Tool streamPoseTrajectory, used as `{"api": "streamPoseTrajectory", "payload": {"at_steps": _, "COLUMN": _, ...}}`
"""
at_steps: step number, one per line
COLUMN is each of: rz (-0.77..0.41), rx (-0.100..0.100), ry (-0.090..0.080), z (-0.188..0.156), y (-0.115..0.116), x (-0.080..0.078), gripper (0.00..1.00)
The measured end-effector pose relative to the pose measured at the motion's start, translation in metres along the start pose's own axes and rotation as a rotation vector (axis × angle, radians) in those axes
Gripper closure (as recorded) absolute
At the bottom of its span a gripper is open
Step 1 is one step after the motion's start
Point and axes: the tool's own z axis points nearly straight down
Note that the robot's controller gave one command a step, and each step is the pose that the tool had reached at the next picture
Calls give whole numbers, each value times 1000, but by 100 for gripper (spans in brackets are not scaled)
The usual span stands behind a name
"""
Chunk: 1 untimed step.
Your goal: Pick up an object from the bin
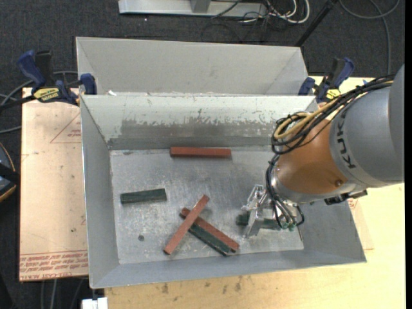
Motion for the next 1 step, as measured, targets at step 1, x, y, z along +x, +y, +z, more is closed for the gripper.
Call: {"api": "streamPoseTrajectory", "payload": {"at_steps": 1, "rz": 8, "rx": 1, "ry": 3, "z": -1, "y": 0, "x": 1, "gripper": 100}}
